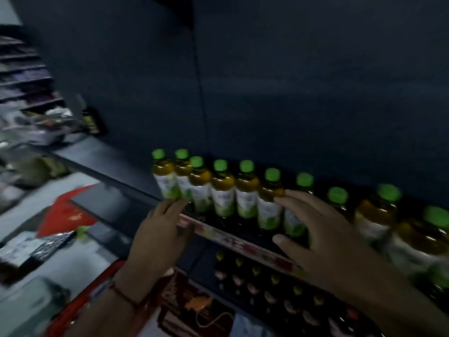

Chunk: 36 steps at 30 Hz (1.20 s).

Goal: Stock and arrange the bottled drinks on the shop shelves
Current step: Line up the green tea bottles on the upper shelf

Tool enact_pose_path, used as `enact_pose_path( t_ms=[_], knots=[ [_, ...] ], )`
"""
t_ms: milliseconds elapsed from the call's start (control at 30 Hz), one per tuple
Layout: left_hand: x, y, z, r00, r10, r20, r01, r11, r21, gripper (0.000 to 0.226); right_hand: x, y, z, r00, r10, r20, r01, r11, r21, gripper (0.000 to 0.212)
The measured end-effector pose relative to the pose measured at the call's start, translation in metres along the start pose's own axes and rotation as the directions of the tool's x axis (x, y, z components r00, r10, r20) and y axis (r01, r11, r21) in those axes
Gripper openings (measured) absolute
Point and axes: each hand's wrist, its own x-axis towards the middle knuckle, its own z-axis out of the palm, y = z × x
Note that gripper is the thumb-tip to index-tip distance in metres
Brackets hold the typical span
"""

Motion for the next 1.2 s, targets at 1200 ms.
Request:
enact_pose_path(
  t_ms=[1200],
  knots=[
    [0.169, -0.220, 0.101, 0.956, 0.174, 0.238, 0.005, 0.797, -0.604, 0.037, 0.267, -0.088, 0.141, 0.969, 0.080, 0.232, -0.032, 0.978, -0.204, 0.098]
  ],
)
